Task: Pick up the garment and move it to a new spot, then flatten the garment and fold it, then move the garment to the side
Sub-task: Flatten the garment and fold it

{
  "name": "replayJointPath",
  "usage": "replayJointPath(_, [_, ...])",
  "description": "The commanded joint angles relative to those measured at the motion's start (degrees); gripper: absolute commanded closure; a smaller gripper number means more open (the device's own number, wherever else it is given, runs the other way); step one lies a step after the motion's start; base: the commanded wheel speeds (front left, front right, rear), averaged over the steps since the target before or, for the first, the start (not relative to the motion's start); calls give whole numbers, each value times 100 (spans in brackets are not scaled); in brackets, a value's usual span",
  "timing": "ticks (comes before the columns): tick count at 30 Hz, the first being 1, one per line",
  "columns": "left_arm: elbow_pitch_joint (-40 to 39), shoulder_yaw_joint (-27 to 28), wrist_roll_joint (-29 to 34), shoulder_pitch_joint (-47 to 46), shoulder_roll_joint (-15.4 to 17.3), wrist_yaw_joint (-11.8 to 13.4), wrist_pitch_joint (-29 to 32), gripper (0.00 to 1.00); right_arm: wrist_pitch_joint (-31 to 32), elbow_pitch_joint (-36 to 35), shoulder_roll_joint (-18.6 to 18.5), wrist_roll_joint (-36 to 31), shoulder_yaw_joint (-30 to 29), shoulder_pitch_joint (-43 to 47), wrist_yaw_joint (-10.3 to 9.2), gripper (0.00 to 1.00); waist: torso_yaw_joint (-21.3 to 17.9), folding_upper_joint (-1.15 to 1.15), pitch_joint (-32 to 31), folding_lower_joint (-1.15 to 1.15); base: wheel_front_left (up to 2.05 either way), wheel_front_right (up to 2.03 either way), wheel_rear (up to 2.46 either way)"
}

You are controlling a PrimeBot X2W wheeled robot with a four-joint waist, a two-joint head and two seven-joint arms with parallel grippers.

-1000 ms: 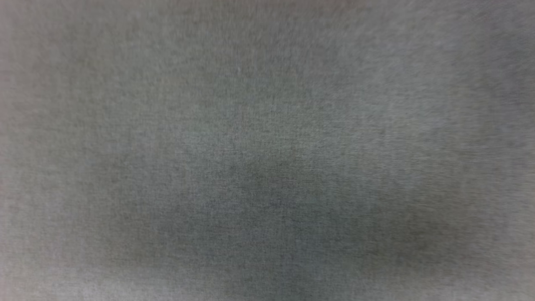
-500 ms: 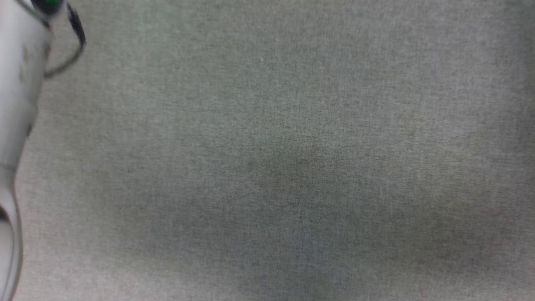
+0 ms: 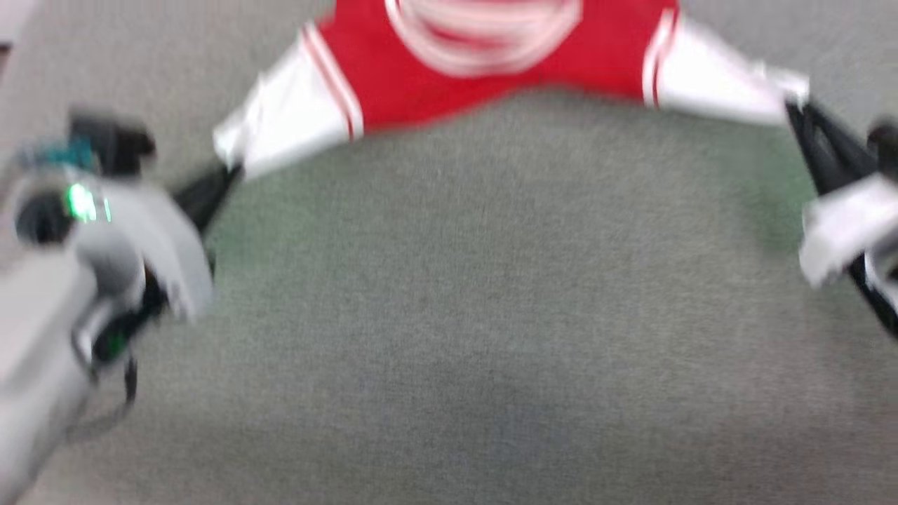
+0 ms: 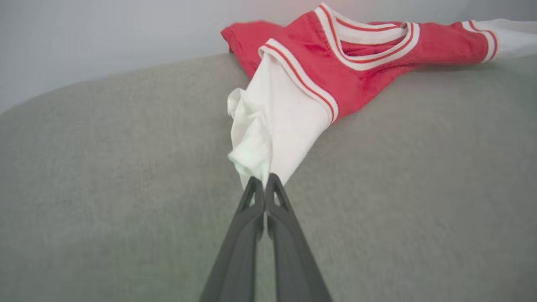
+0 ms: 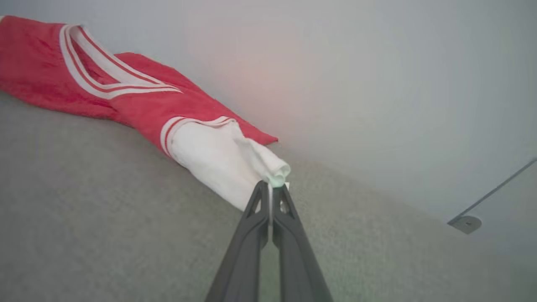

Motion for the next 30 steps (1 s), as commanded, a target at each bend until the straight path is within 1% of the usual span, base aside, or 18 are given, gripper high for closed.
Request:
replayJointPath(1, [-257, -71, -122, 452, 190, 140, 33, 100, 40, -97, -83, 105, -48, 386, -9, 100, -267, 0, -793, 0, 0, 0, 0])
replayJointPath(5, [-1151, -182, -413, 1622, 740, 650, -88, 100, 218, -329, -266, 338, -175, 1377, -9, 100, -328, 0, -1044, 0, 0, 0, 0])
replayJointPath(7, [-1567, -358, -424, 2127, 943, 812, -97, 100, 338, -410, -334, 369, -233, 1817, -9, 100, -340, 0, -1119, 0, 0, 0, 0])
replayJointPath(8, [-1567, -358, -424, 2127, 943, 812, -97, 100, 338, -410, -334, 369, -233, 1817, -9, 100, -340, 0, -1119, 0, 0, 0, 0])
replayJointPath(10, [-1831, -461, -484, 2529, 1132, 1043, -153, 100, 450, -531, -363, 430, -266, 2194, -9, 100, -358, 0, -1172, 0, 0, 0, 0])
replayJointPath(13, [-2071, -602, -590, 3056, 1268, 1326, -230, 100, 664, -618, -427, 488, -358, 2701, -9, 100, -369, 0, -1208, 0, 0, 0, 0])
replayJointPath(15, [-2128, -674, -666, 3302, 1314, 1480, -223, 100, 814, -712, -397, 541, -403, 2955, -9, 100, -377, 0, -1217, 0, 0, 0, 0])
replayJointPath(16, [-2120, -719, -620, 3376, 1353, 1552, -231, 100, 947, -785, -398, 603, -320, 3101, -9, 100, -379, 0, -1217, 0, 0, 0, 0])
replayJointPath(18, [-2124, -778, -700, 3545, 1317, 1650, -234, 100, 1123, -906, -436, 737, -330, 3283, -9, 100, -386, 0, -1215, 0, 0, 0, 0])
replayJointPath(21, [-2091, -720, -792, 3688, 1246, 1815, -417, 100, 1434, -1105, -484, 955, -261, 3557, -9, 100, -396, 0, -1198, 0, 0, 0, 0])
replayJointPath(26, [-1960, -677, -716, 3833, 1171, 2125, -706, 100, 2115, -1412, -574, 1370, -94, 3915, -9, 100, -403, 0, -1166, 0, 0, 0, 0])
replayJointPath(30, [-1913, -651, -700, 3882, 1089, 2216, -873, 100, 2767, -1566, -628, 1687, 39, 4205, -7, 100, -380, 0, -1117, 0, 0, 0, 0])
